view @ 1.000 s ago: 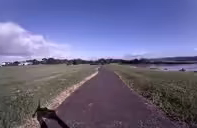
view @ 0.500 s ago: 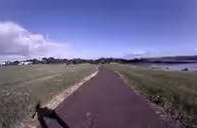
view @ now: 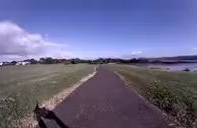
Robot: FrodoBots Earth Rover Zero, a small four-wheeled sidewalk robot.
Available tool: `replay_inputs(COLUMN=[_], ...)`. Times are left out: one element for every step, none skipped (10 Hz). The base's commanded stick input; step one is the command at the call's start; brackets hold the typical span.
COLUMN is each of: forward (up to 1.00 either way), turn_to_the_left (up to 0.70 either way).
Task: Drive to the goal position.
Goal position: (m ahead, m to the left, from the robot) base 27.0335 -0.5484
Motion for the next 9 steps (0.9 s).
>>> replay_inputs(forward=[0.70, 0.70, 0.70, 0.70, 0.70, 0.70, 0.70, 0.70, 0.70], turn_to_the_left=[0.00, 0.00, 0.00, 0.00, 0.00, 0.00, 0.00, 0.00, 0.00])
